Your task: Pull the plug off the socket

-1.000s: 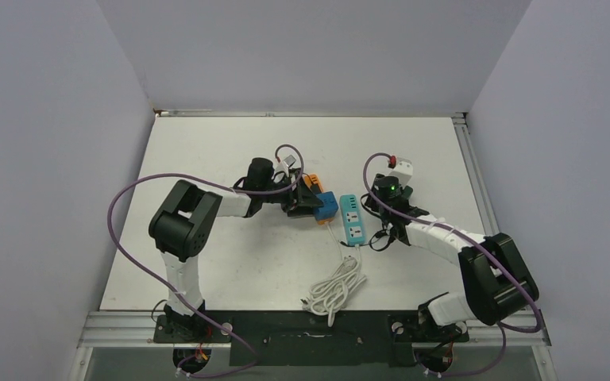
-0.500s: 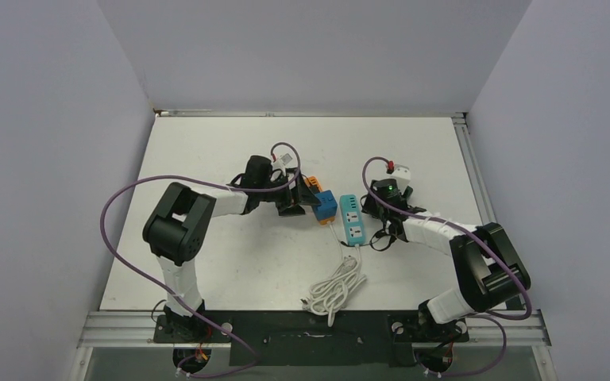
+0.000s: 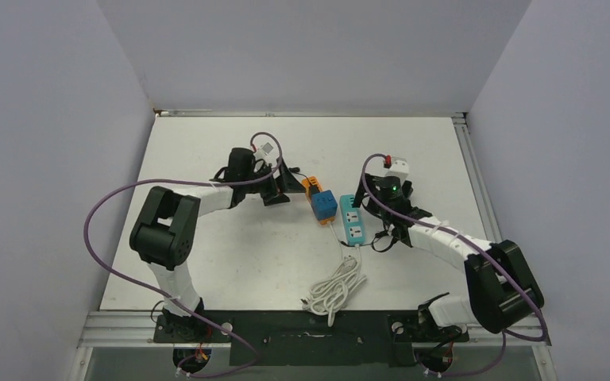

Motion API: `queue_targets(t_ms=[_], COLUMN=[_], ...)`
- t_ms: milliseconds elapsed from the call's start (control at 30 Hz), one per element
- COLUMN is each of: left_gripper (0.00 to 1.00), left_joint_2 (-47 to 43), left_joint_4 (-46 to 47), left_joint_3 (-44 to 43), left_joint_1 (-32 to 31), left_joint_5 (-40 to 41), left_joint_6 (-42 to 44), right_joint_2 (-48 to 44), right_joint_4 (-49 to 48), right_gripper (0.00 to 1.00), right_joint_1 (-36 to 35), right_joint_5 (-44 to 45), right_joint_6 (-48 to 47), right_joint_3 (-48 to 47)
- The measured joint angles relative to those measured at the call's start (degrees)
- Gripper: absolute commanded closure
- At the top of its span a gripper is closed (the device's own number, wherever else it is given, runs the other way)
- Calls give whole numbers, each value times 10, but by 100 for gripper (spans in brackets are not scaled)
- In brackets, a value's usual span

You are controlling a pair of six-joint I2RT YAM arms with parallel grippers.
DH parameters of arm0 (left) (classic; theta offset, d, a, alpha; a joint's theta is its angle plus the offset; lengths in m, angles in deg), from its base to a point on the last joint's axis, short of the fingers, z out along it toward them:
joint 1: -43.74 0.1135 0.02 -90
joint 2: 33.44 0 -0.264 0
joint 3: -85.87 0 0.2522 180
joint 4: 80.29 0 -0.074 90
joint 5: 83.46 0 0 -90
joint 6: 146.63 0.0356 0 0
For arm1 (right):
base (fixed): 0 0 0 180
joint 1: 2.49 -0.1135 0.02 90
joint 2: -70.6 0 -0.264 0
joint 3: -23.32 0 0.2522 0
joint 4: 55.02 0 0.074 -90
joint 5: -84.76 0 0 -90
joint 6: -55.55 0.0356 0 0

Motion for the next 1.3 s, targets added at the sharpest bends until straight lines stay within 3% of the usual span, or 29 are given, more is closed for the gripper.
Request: queue_targets(t_ms=[167,333,367,667,1067,1300], left_gripper=[10,10,10,10,10,10], left_joint_2=[-33,-71,-75,-80,-89,-92], left_joint_4=[-21,-53,-58,-100,-122,-130], left_joint_3=[0,-5,-7,-24,-26,-26], left_joint_1=[46,70,71,82,84,85], left_joint_5=[19,46,50,73,80,80], left_joint_6=[10,30,32,57,67,67], right_joint_2=[-52,-9,2,140,287,321], right_joint_4=[-12,17,24,132,288,342], right_gripper=[8,5,0,21,35,38], right_joint_1=[-54,-103,-111,-151,-188,-191], right_joint_5=[-17,-56,-61,-92,-57,-30], right_joint_6=[-41,-79,-85,-127,-177,-191], right_joint_3=[-12,-101,-120,-299,-478,-500])
